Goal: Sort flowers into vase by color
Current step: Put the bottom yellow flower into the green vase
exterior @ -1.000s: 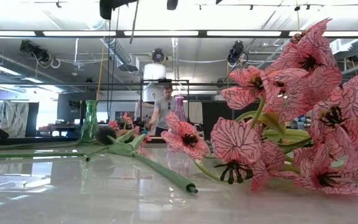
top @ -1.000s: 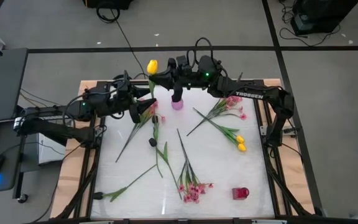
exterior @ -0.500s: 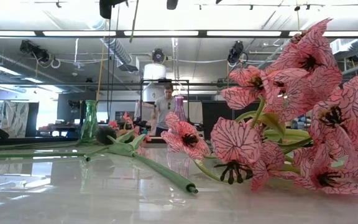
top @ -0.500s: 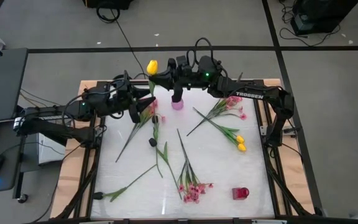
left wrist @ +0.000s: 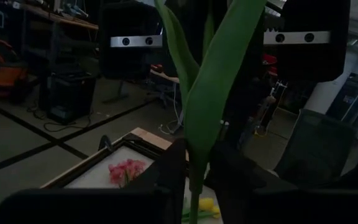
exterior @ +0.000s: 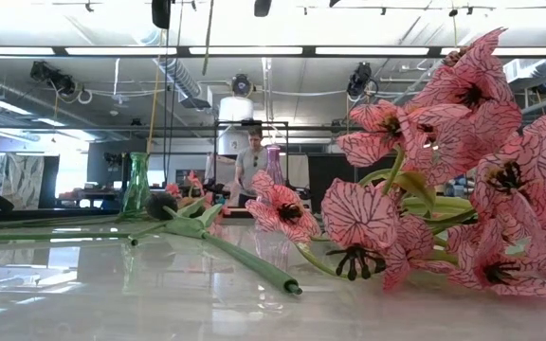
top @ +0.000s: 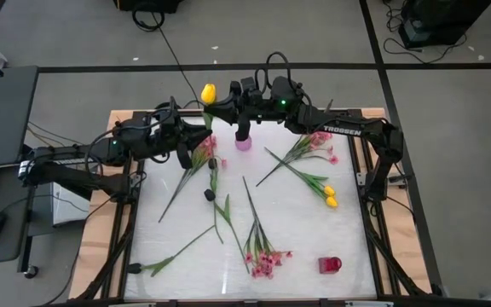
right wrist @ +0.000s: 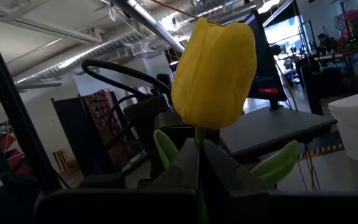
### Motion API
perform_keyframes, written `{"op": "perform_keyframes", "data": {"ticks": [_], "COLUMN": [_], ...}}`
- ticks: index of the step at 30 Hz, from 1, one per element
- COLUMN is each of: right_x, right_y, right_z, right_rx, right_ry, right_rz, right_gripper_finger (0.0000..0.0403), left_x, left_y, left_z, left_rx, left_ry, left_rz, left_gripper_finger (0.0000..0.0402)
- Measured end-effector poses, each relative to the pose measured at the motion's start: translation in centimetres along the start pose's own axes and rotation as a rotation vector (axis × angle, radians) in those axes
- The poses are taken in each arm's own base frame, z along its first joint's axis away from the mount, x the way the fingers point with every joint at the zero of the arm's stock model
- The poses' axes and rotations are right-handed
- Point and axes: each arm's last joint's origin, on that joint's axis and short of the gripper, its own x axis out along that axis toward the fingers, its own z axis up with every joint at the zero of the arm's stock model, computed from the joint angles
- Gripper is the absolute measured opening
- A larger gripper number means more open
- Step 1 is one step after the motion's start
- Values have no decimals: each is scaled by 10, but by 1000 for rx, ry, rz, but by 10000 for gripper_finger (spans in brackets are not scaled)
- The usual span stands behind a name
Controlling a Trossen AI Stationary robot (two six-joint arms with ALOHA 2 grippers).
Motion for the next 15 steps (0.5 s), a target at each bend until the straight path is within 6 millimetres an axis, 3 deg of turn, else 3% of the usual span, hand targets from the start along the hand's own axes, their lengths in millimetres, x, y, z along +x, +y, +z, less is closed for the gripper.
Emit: {"op": "perform_keyframes", "data": {"ticks": [8, 15], "right_x": [0, 0], "right_y": [0, 0], "right_z": [0, 0], "right_rx": [0, 0], "right_ry": [3, 3], "right_rz": [6, 7], "right_gripper_finger": [23, 67], "left_x": [0, 0], "left_y": [0, 0], "left_z": [0, 0], "left_rx": [0, 0], "left_ry": [0, 1], "left_rz": [0, 1], "left_gripper_finger": [44, 25]}}
